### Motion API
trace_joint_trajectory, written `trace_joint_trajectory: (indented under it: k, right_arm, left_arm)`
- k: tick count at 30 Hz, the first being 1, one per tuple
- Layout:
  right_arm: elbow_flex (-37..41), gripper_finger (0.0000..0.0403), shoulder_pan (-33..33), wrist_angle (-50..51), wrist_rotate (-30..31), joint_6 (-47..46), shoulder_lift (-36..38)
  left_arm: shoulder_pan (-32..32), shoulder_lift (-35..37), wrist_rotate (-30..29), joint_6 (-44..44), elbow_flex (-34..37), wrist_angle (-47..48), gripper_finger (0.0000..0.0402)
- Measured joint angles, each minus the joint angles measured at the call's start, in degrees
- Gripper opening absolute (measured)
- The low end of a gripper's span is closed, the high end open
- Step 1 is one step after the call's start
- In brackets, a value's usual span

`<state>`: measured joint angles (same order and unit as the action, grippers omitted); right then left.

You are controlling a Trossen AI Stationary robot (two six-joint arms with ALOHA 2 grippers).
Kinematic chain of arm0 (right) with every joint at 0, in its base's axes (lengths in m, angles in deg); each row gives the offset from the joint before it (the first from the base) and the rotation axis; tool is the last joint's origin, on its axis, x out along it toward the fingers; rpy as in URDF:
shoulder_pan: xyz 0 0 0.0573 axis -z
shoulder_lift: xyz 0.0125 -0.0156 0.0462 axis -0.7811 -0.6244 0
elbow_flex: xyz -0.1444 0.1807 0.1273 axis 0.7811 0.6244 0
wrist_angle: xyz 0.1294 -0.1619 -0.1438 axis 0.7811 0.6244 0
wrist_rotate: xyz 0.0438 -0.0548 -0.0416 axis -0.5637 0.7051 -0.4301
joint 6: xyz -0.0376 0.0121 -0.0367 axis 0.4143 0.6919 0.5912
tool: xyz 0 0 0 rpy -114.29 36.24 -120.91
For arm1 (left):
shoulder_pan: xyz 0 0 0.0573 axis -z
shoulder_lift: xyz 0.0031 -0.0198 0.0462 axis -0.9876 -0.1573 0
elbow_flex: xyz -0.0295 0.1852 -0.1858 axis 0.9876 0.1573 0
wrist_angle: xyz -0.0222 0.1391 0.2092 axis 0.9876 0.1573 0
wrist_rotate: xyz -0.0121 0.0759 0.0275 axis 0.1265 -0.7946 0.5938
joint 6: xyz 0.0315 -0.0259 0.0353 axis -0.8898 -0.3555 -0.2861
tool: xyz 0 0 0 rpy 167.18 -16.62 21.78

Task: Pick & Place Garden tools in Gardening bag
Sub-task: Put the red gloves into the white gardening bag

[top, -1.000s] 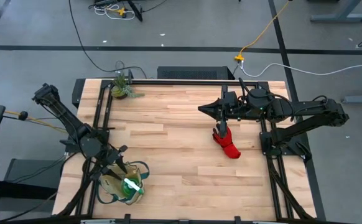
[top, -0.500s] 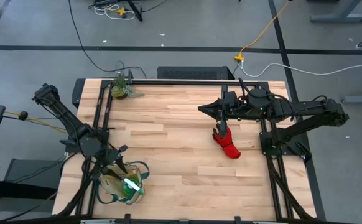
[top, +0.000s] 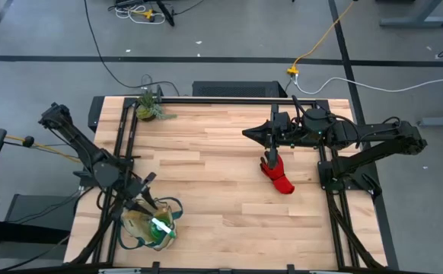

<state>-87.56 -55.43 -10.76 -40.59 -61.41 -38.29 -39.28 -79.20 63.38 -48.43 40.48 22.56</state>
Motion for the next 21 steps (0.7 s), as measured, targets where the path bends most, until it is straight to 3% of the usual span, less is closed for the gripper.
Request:
trace_joint_trajectory:
  k: [21]
  right_arm:
    - [0.0, 0.0000, 0.0, 2.1, -0.2, 0.2, 0.0]
  left_arm:
    - [-8.0, 0.0, 0.0, -0.4, -1.2, -0.1, 0.0039]
